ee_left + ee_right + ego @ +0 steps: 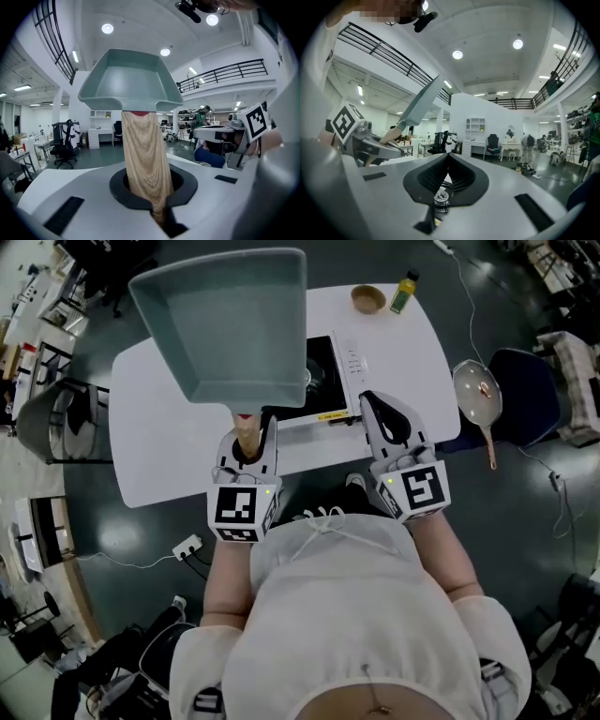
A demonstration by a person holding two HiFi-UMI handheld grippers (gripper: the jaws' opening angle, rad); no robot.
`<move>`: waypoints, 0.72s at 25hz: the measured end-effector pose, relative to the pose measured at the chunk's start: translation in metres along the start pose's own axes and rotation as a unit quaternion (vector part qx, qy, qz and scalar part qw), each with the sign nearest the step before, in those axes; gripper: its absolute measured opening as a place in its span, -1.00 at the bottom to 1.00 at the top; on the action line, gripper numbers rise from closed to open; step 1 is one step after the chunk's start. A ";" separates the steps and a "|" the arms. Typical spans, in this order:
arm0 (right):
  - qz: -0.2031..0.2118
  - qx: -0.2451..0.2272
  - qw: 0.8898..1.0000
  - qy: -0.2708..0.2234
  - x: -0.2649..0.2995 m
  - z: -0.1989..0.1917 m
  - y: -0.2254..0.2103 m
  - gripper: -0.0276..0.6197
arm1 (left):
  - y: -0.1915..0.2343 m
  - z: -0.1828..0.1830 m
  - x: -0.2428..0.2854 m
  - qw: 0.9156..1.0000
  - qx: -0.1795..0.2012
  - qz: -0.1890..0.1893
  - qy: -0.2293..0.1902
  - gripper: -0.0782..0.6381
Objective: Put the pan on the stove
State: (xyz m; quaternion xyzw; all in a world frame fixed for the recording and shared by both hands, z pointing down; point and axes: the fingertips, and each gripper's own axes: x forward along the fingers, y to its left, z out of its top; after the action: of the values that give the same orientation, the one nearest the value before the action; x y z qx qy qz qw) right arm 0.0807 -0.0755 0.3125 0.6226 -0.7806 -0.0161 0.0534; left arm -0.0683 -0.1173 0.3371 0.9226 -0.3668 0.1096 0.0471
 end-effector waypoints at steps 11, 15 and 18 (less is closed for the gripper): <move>0.137 0.005 0.990 0.015 0.060 -0.033 -0.055 -0.90 | -0.018 -0.054 0.055 0.988 -0.019 0.114 0.102 -0.70; 0.163 0.013 0.986 0.034 0.072 -0.056 -0.067 -0.90 | -0.034 -0.094 0.069 0.979 -0.051 0.118 0.159 -0.70; 0.180 0.016 0.982 0.051 0.079 -0.076 -0.073 -0.90 | -0.041 -0.126 0.077 0.969 -0.073 0.121 0.204 -0.70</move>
State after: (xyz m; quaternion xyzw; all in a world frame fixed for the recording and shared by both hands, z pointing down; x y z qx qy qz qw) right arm 0.1425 -0.1657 0.3862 0.4731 -0.8761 0.0376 0.0852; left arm -0.0066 -0.1173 0.4771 0.8239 -0.4651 0.2731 0.1742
